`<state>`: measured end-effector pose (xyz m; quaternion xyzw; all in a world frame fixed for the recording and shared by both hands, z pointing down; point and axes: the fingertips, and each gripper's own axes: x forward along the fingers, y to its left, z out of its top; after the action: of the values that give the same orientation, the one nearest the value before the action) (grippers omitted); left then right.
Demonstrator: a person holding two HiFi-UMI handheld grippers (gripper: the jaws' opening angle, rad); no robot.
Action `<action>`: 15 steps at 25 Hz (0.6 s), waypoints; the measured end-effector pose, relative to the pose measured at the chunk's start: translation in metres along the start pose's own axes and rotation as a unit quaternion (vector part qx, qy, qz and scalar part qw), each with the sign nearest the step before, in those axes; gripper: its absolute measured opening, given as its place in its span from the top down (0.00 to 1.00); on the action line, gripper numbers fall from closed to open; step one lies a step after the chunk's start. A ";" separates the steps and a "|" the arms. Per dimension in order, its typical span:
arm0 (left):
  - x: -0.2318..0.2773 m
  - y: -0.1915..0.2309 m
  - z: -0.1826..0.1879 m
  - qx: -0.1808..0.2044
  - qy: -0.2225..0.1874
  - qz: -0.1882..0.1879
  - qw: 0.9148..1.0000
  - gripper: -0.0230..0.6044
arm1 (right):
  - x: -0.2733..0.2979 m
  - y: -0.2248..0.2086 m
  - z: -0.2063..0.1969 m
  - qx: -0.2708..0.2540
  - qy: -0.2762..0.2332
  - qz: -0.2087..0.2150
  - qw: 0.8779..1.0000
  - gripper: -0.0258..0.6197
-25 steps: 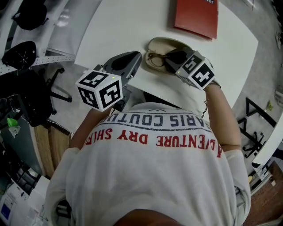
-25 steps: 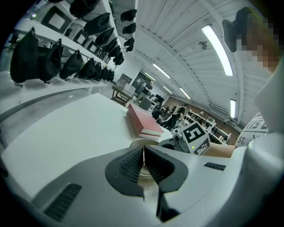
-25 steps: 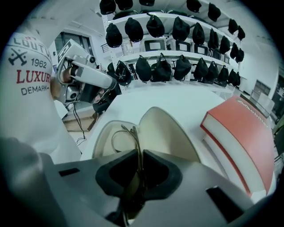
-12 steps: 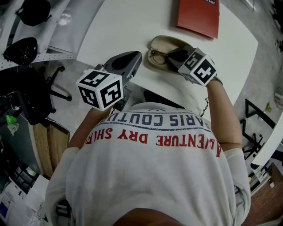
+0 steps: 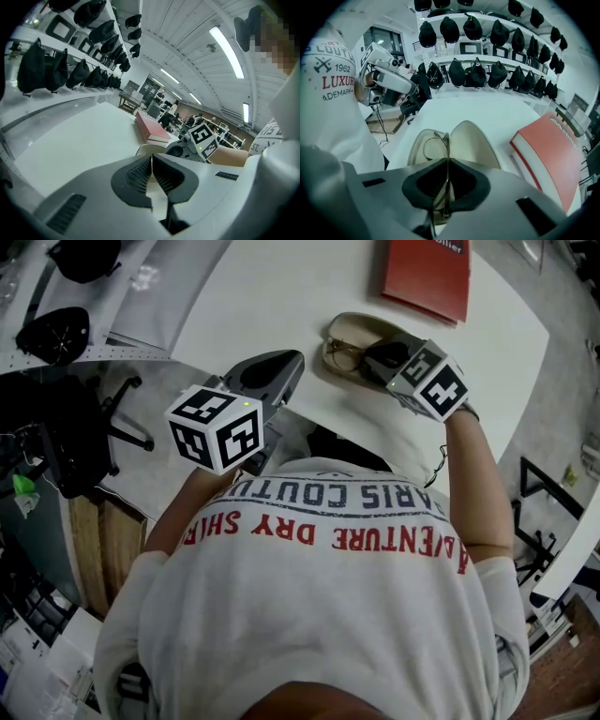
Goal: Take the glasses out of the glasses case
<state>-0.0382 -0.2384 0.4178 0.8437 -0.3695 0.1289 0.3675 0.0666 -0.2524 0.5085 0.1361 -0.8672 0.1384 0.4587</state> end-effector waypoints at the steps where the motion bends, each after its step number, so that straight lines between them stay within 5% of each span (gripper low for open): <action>1: -0.002 -0.002 0.000 0.001 -0.001 0.001 1.000 0.91 | -0.002 -0.001 0.001 0.001 -0.003 -0.006 1.000 0.91; 15: -0.031 -0.027 -0.008 0.020 -0.009 -0.009 1.000 0.91 | -0.058 -0.007 0.027 0.008 -0.061 -0.084 0.995 0.91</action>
<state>-0.0402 -0.2045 0.3940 0.8551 -0.3628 0.1257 0.3485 0.0800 -0.2623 0.4467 0.2201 -0.8781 0.0977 0.4135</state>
